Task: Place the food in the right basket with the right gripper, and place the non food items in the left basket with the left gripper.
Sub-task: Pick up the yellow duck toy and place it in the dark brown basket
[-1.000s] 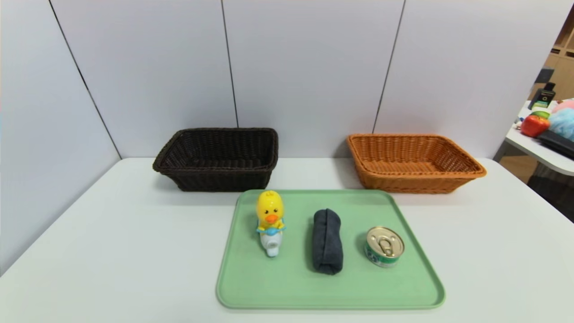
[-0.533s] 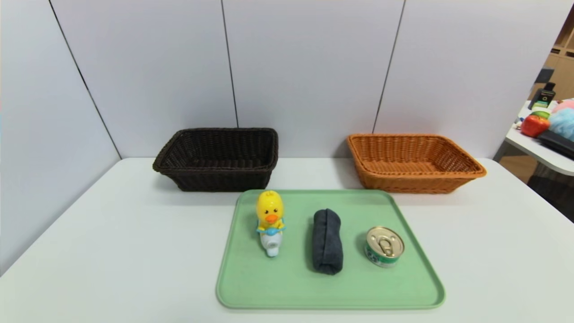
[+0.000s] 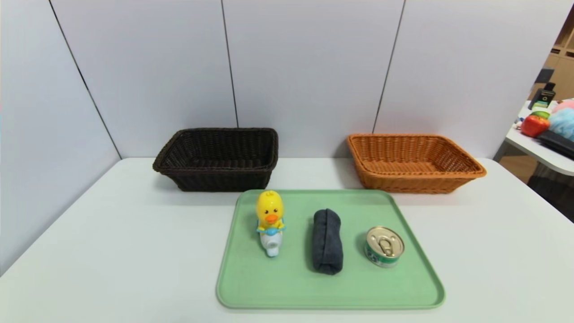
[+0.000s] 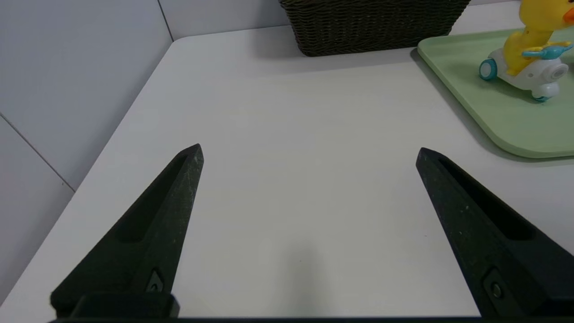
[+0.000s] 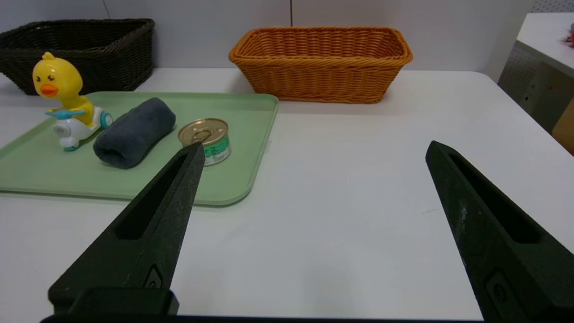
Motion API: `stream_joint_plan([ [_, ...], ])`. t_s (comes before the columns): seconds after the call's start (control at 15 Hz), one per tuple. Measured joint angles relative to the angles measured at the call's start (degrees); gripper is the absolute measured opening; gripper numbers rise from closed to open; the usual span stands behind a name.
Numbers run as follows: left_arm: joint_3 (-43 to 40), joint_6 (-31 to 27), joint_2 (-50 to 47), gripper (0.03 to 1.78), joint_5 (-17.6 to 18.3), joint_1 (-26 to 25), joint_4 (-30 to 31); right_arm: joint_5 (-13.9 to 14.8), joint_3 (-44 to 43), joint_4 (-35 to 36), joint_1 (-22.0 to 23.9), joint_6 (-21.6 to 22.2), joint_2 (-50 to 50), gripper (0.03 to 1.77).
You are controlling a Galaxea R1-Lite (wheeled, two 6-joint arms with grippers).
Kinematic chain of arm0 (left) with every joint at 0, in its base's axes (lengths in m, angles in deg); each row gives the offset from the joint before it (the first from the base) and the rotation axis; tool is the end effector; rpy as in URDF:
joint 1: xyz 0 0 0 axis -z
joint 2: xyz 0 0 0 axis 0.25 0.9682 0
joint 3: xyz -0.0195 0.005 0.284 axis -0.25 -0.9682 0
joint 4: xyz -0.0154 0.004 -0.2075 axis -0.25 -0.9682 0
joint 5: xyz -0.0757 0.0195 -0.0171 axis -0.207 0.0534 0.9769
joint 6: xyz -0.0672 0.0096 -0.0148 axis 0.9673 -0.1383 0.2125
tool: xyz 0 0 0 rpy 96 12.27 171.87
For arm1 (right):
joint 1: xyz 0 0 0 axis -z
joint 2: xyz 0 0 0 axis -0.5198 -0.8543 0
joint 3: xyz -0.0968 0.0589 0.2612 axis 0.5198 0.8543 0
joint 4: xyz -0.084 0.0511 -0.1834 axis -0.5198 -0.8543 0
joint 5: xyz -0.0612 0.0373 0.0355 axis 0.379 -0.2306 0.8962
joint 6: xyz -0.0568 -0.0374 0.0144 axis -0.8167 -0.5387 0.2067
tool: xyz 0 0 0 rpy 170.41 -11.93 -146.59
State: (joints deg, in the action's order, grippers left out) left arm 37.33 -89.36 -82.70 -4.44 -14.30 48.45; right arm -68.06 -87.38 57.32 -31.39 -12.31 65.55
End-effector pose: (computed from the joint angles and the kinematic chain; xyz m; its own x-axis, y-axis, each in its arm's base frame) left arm 0.0528 -0.0024 0.1084 0.9993 -0.0338 0.0142 0.0327 0.9970 0.0703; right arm 0.0351 0.0072 0.1337 0.9924 0.1029 0.0679 -0.1048 0.9942 0.0236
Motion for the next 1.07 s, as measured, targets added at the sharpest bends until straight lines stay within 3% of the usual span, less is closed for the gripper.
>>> stream_joint_plan([
  [0.53, 21.18, -0.06, 13.62, 1.69, 0.61, 0.17, -19.82, -0.13, -10.35, -3.94, -0.59, 0.06, -14.31, 1.70],
  [0.87, 26.47, -0.43, 25.81, 1.69, 1.29, 0.33, -20.52, -0.79, -13.51, -3.78, -0.66, -0.05, -26.49, 1.70],
  [1.07, 30.07, -0.69, 34.71, 1.69, 4.96, 0.44, -17.29, -1.57, -16.71, -4.17, -0.87, -0.63, -35.11, 1.70],
])
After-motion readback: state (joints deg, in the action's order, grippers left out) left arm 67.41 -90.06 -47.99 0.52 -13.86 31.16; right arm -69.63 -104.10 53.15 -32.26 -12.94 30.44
